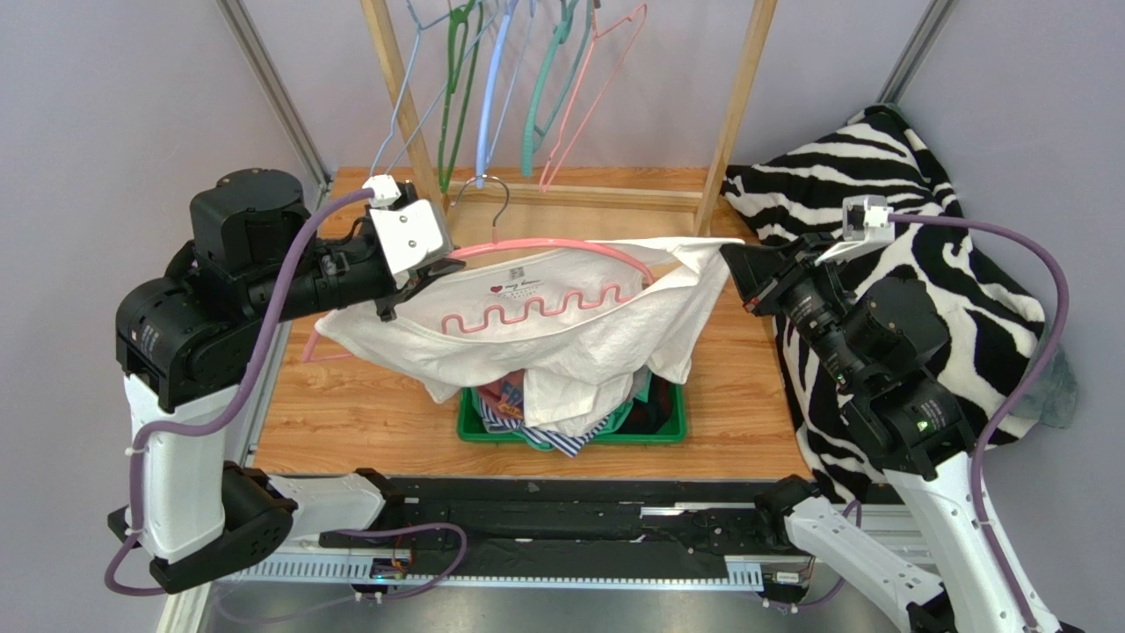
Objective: Remove the tank top from the hanger
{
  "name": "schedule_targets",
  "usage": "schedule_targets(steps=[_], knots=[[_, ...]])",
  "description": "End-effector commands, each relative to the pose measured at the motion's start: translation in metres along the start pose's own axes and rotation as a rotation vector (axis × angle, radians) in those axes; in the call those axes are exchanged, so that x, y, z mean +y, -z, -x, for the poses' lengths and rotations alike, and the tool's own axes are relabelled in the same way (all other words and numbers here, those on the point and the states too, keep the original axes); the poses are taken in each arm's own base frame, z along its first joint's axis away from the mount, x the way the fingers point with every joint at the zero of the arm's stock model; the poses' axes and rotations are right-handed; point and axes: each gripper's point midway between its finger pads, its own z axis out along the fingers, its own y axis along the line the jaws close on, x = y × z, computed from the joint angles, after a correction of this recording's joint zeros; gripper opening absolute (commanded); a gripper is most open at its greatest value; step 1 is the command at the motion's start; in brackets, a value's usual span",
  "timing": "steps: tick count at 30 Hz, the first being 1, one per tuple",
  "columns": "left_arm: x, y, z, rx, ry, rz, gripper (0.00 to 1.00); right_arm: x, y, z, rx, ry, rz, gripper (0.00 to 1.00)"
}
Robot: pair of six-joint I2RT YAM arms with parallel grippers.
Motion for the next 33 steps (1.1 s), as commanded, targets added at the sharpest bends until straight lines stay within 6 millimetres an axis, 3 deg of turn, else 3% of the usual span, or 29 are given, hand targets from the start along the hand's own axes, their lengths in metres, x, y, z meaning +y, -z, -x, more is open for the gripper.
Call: schedule_targets(steps=[1, 5, 7, 11, 14, 18, 21, 24, 26, 28, 30, 33], knots=[[0.009, 0.020, 0.027, -0.100, -0.053, 0.066, 0.00, -0.010, 0.017, 0.036, -0.111, 0.055, -0.080, 0.00], [0.014, 0.035, 0.046, -0.161, -0.091, 0.103, 0.00, -0.009, 0.033, 0.044, -0.142, 0.084, -0.079, 0.00], [0.018, 0.042, 0.057, -0.194, -0.109, 0.122, 0.00, -0.014, 0.037, 0.038, -0.120, 0.093, -0.097, 0.00], [0.019, 0.044, 0.068, -0.227, -0.121, 0.118, 0.00, -0.026, 0.024, -0.003, 0.022, 0.087, -0.115, 0.00], [0.004, 0.039, 0.068, -0.240, -0.106, 0.029, 0.00, -0.031, 0.009, -0.027, 0.096, 0.081, -0.109, 0.00], [-0.022, 0.037, 0.068, -0.267, -0.081, -0.106, 0.00, -0.029, -0.011, -0.043, 0.145, 0.071, -0.077, 0.00], [-0.019, 0.034, 0.070, -0.269, -0.084, -0.103, 0.00, -0.022, -0.017, -0.051, 0.180, 0.079, -0.027, 0.00], [-0.013, 0.031, 0.077, -0.288, -0.093, -0.086, 0.00, -0.013, -0.010, -0.060, 0.221, 0.116, 0.043, 0.00], [-0.005, 0.024, 0.083, -0.298, -0.100, -0.078, 0.00, -0.008, 0.001, -0.066, 0.253, 0.155, 0.095, 0.20], [0.002, 0.011, 0.084, -0.288, -0.104, -0.078, 0.00, -0.002, 0.017, -0.057, 0.233, 0.241, 0.141, 0.43], [0.008, 0.005, 0.087, -0.296, -0.117, -0.072, 0.00, -0.004, 0.038, -0.049, 0.216, 0.339, 0.149, 0.56], [0.010, -0.012, 0.082, -0.274, -0.107, -0.098, 0.00, 0.000, 0.065, -0.038, 0.204, 0.425, 0.173, 0.64]])
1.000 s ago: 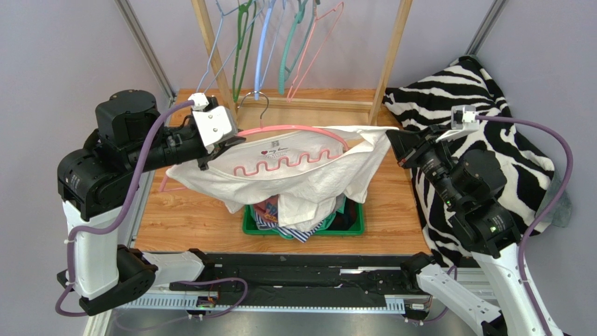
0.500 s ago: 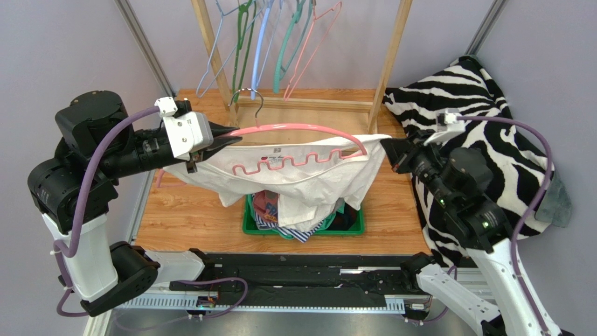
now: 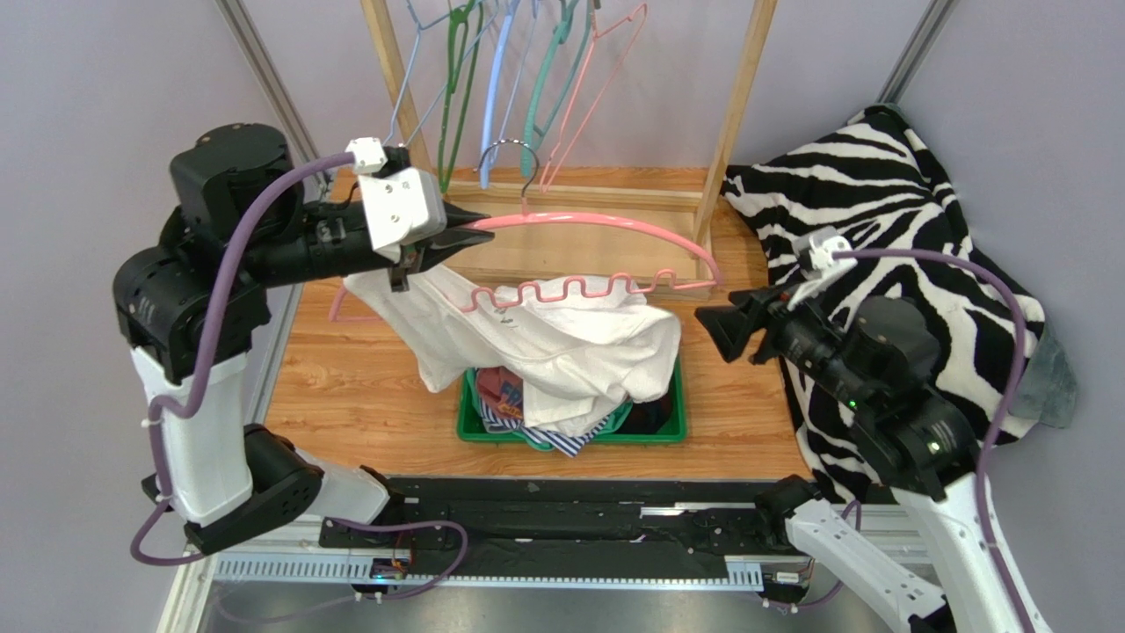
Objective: Remove the tank top from the hanger
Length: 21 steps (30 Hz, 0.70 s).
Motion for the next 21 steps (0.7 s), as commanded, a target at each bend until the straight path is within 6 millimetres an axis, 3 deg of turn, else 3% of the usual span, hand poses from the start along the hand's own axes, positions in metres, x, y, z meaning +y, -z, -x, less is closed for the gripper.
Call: schedule_targets(steps=[1, 7, 10, 14, 18, 21], knots=[[0.012, -0.016, 0.008, -0.044, -0.032, -0.002, 0.00, 0.017, 0.056, 0.019, -0.059, 0.249, 0.082, 0.65], [0.012, -0.022, -0.003, -0.011, -0.038, -0.006, 0.00, 0.034, 0.074, 0.005, 0.009, 0.359, 0.202, 0.69], [0.005, -0.027, -0.010, 0.020, -0.052, -0.026, 0.00, 0.048, 0.066, 0.024, -0.012, 0.395, 0.275, 0.69], [-0.021, -0.040, -0.031, 0.105, -0.106, -0.121, 0.00, 0.064, 0.035, 0.059, -0.062, 0.417, 0.362, 0.69], [-0.032, -0.045, -0.042, 0.146, -0.118, -0.166, 0.00, 0.079, 0.021, 0.089, -0.109, 0.472, 0.430, 0.69], [-0.034, -0.044, -0.045, 0.152, -0.122, -0.172, 0.00, 0.097, 0.021, 0.093, -0.102, 0.478, 0.549, 0.70]])
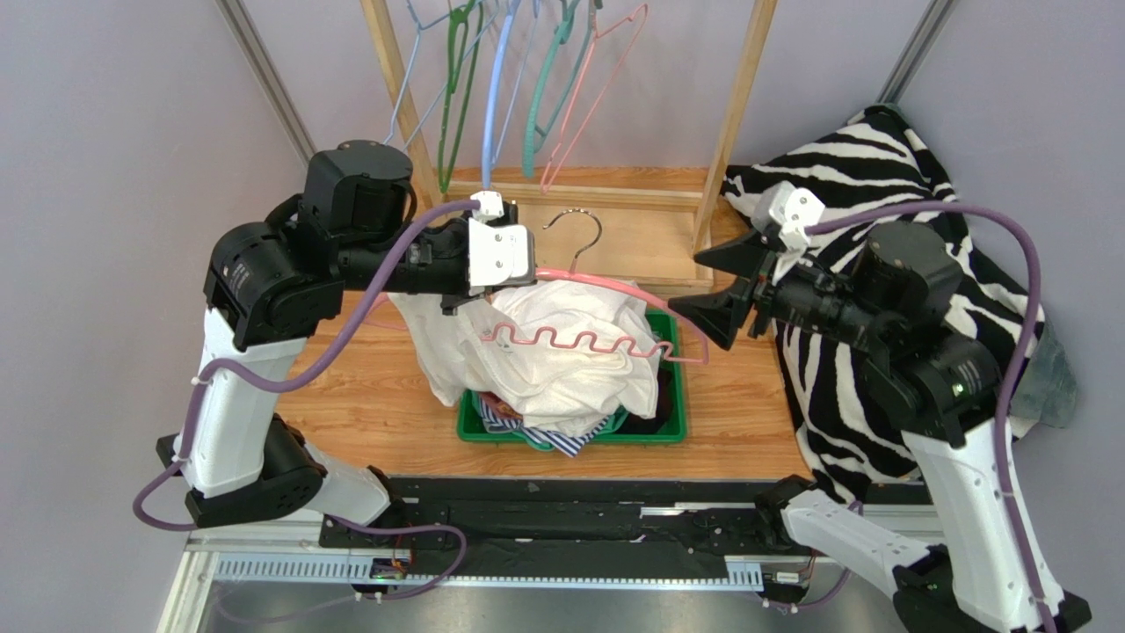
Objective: Remove the tank top from the hanger
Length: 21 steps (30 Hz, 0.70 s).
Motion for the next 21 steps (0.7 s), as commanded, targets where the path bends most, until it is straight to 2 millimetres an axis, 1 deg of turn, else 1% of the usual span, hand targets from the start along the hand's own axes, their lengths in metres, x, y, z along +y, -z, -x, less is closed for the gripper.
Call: schedule_targets(steps=[1, 3, 4, 5, 7, 8, 10, 11, 16, 19, 21], knots=[[0.004, 0.010, 0.005, -0.014, -0.072, 0.036, 0.00, 0.027, -0.002, 0.044, -0.118, 0.100, 0.203, 0.70], [0.004, 0.009, 0.005, -0.012, -0.075, 0.035, 0.00, 0.036, -0.005, 0.045, -0.124, 0.084, 0.265, 0.69], [0.005, 0.011, 0.006, -0.014, -0.079, 0.042, 0.00, 0.044, -0.006, 0.048, -0.138, 0.067, 0.329, 0.69], [0.005, 0.011, 0.005, -0.013, -0.082, 0.046, 0.00, 0.048, -0.010, 0.043, -0.129, 0.042, 0.362, 0.69], [0.007, 0.013, 0.005, -0.008, -0.088, 0.058, 0.00, 0.059, -0.009, 0.040, -0.133, 0.016, 0.444, 0.68], [0.009, 0.013, 0.004, 0.000, -0.095, 0.064, 0.00, 0.061, -0.012, 0.032, -0.118, -0.003, 0.466, 0.67], [0.011, 0.015, 0.002, 0.012, -0.107, 0.082, 0.00, 0.064, -0.013, 0.023, -0.102, -0.020, 0.485, 0.67], [0.012, 0.015, 0.001, 0.014, -0.114, 0.082, 0.00, 0.064, -0.015, 0.014, -0.086, -0.031, 0.487, 0.66], [0.008, 0.022, 0.008, -0.011, -0.127, 0.083, 0.00, 0.063, -0.021, -0.010, -0.027, -0.069, 0.491, 0.62], [0.003, 0.025, 0.012, -0.028, -0.127, 0.067, 0.00, 0.058, -0.029, -0.018, -0.007, -0.073, 0.488, 0.59], [0.000, 0.024, 0.010, -0.025, -0.121, 0.048, 0.00, 0.055, -0.033, -0.017, -0.006, -0.064, 0.489, 0.56]])
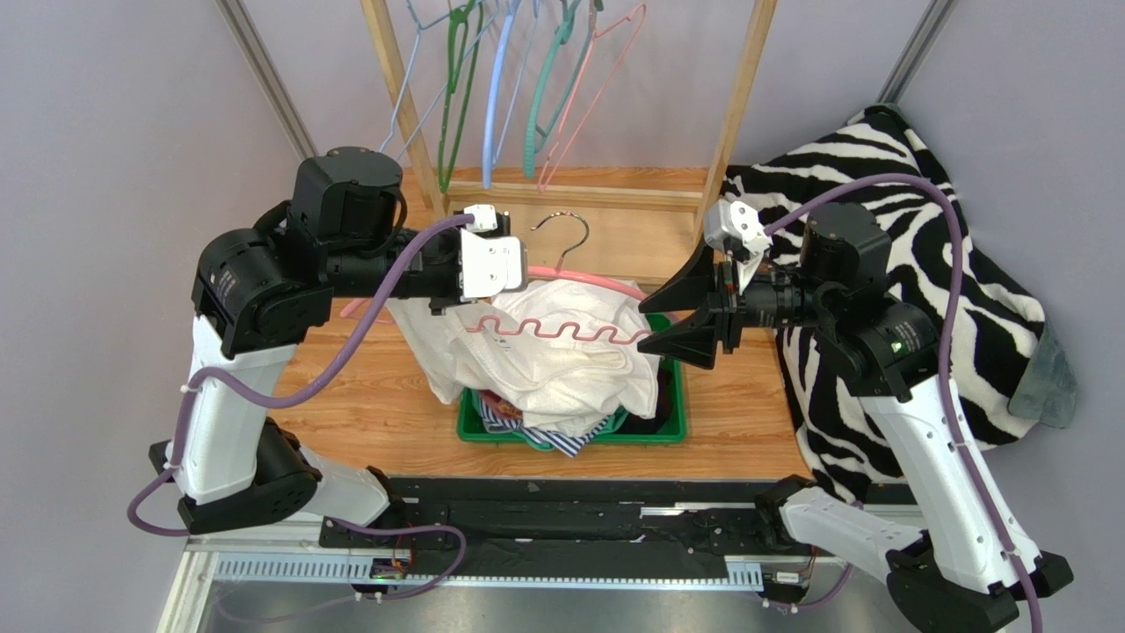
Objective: Remove the tank top from the hanger
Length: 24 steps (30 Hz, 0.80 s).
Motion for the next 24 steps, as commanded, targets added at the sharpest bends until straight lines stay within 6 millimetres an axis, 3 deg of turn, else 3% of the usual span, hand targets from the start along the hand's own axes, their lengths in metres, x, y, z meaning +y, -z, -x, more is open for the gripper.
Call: schedule_targets(steps=[1, 8, 16, 24], knots=[[-0.005, 0.017, 0.021, -0.087, -0.046, 0.003, 0.00, -0.006, -0.006, 0.006, -0.001, 0.026, 0.032, 0.54], [-0.011, 0.023, 0.025, -0.109, -0.034, -0.006, 0.00, -0.008, -0.014, 0.024, -0.022, 0.033, 0.112, 0.39], [-0.006, 0.030, 0.028, -0.116, -0.052, 0.028, 0.00, -0.004, -0.017, 0.010, -0.016, -0.018, 0.161, 0.01], [0.006, 0.034, 0.049, -0.191, -0.024, 0.074, 0.00, 0.014, -0.013, 0.021, -0.058, -0.008, 0.182, 0.00]])
